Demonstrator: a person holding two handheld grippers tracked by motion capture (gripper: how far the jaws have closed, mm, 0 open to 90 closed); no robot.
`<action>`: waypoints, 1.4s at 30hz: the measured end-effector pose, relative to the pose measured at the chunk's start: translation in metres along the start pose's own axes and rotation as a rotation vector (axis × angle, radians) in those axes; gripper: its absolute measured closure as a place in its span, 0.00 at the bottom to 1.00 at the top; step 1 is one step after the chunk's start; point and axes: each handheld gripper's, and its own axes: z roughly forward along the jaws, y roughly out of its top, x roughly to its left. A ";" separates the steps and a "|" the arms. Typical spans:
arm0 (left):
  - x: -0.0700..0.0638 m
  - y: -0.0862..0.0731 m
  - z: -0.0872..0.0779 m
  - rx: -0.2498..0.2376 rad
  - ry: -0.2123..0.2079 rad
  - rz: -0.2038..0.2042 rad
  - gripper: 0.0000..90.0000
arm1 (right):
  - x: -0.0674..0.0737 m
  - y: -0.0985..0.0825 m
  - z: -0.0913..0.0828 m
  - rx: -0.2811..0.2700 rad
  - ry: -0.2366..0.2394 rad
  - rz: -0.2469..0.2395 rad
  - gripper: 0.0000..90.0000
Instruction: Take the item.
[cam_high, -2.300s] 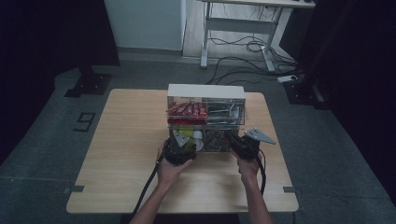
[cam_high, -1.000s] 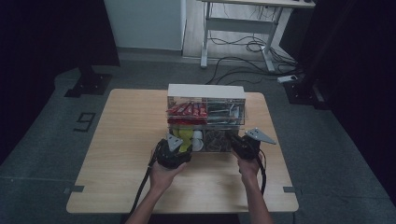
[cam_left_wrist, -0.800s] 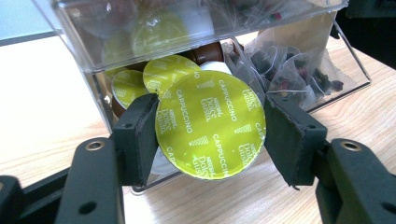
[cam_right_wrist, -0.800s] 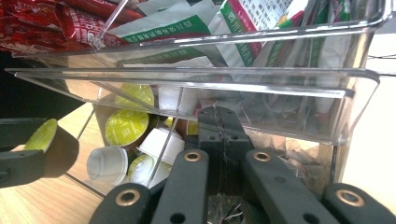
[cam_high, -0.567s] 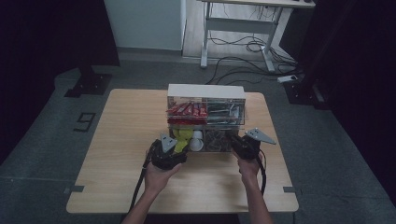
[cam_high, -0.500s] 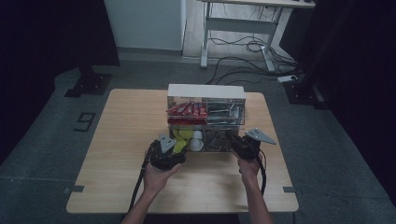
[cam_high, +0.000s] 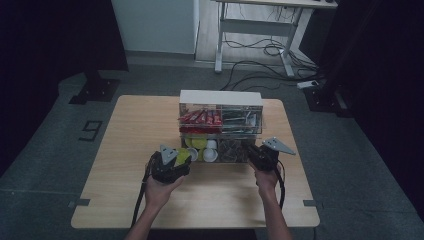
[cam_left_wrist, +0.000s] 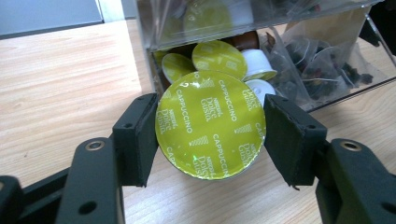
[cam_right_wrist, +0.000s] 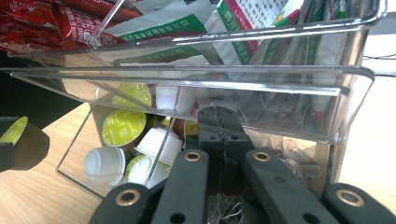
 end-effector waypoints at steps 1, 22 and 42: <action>0.001 -0.001 0.000 0.000 0.002 -0.002 0.43 | 0.000 0.000 0.000 -0.002 0.000 0.001 0.98; 0.031 -0.017 -0.005 0.033 0.048 -0.037 0.43 | -0.001 0.000 0.000 0.002 0.000 0.000 0.98; 0.065 -0.044 0.006 0.116 0.125 -0.085 0.43 | -0.002 -0.002 0.001 0.005 -0.005 -0.002 0.98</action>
